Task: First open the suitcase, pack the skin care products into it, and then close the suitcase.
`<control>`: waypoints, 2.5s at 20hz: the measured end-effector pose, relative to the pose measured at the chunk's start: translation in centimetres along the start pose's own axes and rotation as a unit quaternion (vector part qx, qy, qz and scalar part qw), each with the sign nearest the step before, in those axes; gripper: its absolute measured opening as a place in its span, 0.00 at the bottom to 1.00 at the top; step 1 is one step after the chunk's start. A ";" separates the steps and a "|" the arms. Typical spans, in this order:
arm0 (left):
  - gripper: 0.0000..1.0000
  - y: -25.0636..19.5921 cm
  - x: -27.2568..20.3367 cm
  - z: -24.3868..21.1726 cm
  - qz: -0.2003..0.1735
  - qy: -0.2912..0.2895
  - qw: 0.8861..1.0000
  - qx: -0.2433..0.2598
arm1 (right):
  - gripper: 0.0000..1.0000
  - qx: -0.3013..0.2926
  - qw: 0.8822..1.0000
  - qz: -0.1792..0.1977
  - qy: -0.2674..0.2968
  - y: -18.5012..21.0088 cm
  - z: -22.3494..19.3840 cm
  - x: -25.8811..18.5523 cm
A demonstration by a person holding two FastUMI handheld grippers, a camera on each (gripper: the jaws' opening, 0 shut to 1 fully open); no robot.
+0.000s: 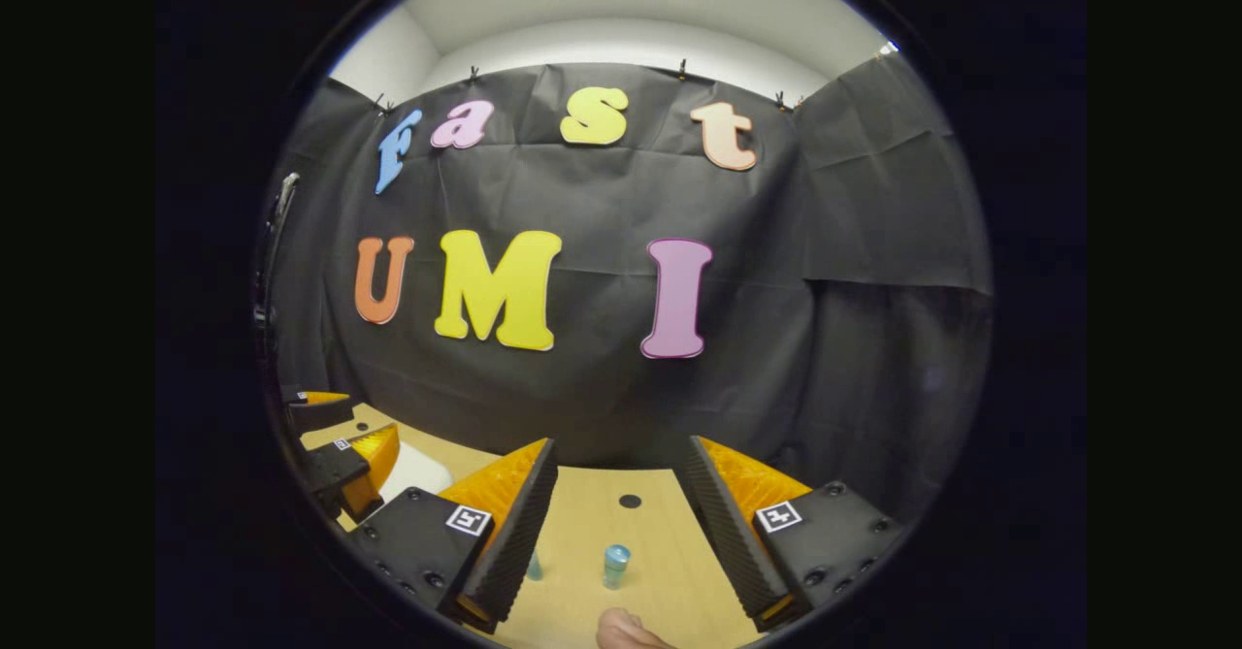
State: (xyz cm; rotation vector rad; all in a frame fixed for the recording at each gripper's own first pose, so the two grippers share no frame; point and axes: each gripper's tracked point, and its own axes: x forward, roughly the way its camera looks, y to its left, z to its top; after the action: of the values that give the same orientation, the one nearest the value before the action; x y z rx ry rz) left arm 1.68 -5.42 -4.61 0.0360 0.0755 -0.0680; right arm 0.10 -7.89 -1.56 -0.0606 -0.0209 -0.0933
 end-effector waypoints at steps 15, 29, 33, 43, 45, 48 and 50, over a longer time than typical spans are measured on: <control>0.98 -0.4 5.0 -18.1 0.000 0.066 0.909 0.412 | 0.80 -0.007 0.998 -0.036 0.046 -7.8 -5.8 -1.4; 0.65 0.3 10.8 -22.5 0.017 0.108 0.763 0.637 | 0.80 -0.004 0.996 -0.058 0.071 -11.2 -9.4 -2.2; 0.29 1.2 11.3 -23.3 0.013 0.145 0.762 0.631 | 0.80 -0.005 0.996 -0.061 0.067 -11.3 -9.0 -2.0; 0.03 2.4 10.5 -17.7 0.005 0.172 0.824 0.540 | 0.79 -0.003 0.994 -0.087 0.060 -10.3 -7.5 -0.3; 0.03 3.7 10.4 -15.2 0.011 0.169 0.853 0.494 | 0.80 -0.006 0.994 -0.092 0.061 -9.6 -7.2 0.1; 0.03 6.0 10.3 -11.1 0.013 0.155 0.883 0.443 | 0.80 -0.012 0.994 -0.092 0.060 -7.8 -6.5 0.8; 0.03 8.6 10.1 -9.1 0.017 0.152 0.899 0.411 | 0.80 -0.013 0.994 -0.085 0.063 -5.9 -6.2 1.3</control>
State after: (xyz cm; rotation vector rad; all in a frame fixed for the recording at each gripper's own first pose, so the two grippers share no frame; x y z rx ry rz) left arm 11.68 2.81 -14.12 0.8989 0.3576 -0.0538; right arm 0.98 -14.22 -7.40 -0.0784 0.1009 -0.2677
